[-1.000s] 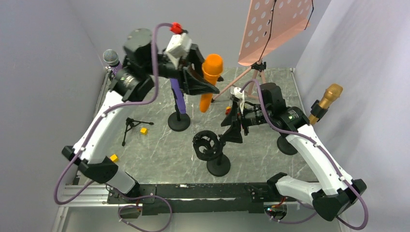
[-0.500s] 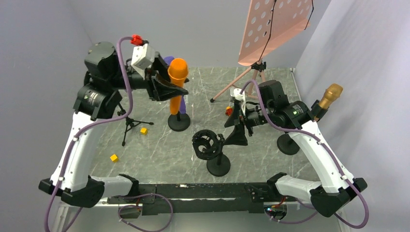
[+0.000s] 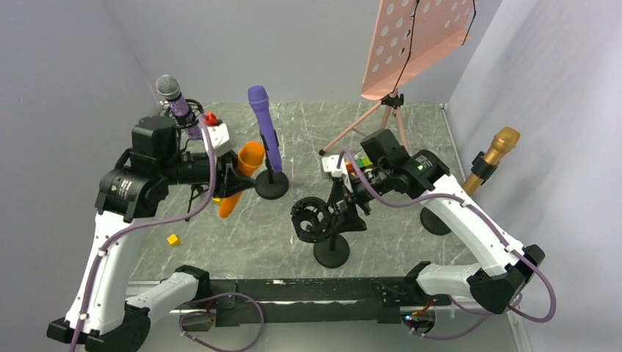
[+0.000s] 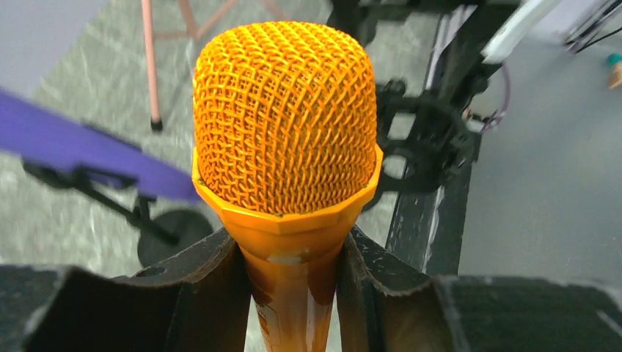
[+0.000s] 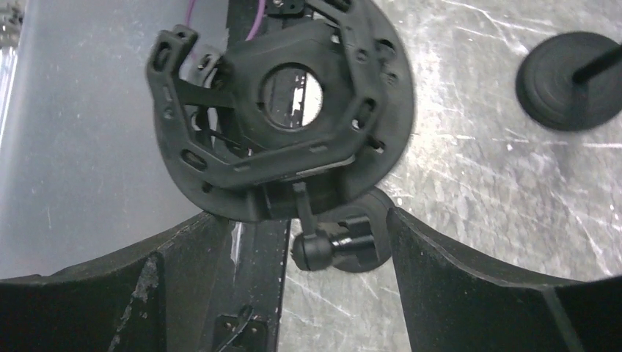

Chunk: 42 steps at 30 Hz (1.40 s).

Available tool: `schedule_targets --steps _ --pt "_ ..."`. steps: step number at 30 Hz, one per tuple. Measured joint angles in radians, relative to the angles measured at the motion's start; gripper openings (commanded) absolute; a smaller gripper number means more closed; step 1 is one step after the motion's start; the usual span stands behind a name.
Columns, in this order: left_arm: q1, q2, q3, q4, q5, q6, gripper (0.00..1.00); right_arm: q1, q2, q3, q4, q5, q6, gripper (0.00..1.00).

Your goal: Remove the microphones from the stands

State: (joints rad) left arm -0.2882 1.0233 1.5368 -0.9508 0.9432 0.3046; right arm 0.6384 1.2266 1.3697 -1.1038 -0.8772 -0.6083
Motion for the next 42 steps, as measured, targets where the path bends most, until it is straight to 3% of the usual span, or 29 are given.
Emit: schedule_targets --steps 9,16,27,31,37,39,42 --pt "0.008 -0.143 -0.22 -0.168 -0.31 0.133 0.0 0.057 -0.006 -0.042 0.047 0.076 -0.026 0.56" --pt "0.068 -0.284 -0.309 -0.23 -0.476 0.173 0.0 0.048 -0.054 -0.1 0.152 0.205 0.053 0.48" --pt "0.141 -0.382 -0.518 -0.312 -0.798 0.208 0.0 -0.106 -0.135 -0.095 0.24 0.381 0.138 0.42" --pt "0.18 -0.418 -0.606 -0.308 -0.904 0.202 0.0 -0.146 -0.195 -0.142 0.295 0.407 0.166 0.51" --pt "0.263 -0.415 -0.711 -0.272 -1.027 0.168 0.0 -0.181 -0.212 -0.185 0.319 0.406 0.21 0.92" --pt "0.307 -0.403 -0.73 -0.243 -1.053 0.153 0.0 -0.184 -0.213 -0.183 0.319 0.406 0.225 0.99" --pt "0.385 -0.375 -0.759 -0.172 -1.091 0.142 0.0 -0.185 -0.212 -0.158 0.304 0.415 0.237 1.0"
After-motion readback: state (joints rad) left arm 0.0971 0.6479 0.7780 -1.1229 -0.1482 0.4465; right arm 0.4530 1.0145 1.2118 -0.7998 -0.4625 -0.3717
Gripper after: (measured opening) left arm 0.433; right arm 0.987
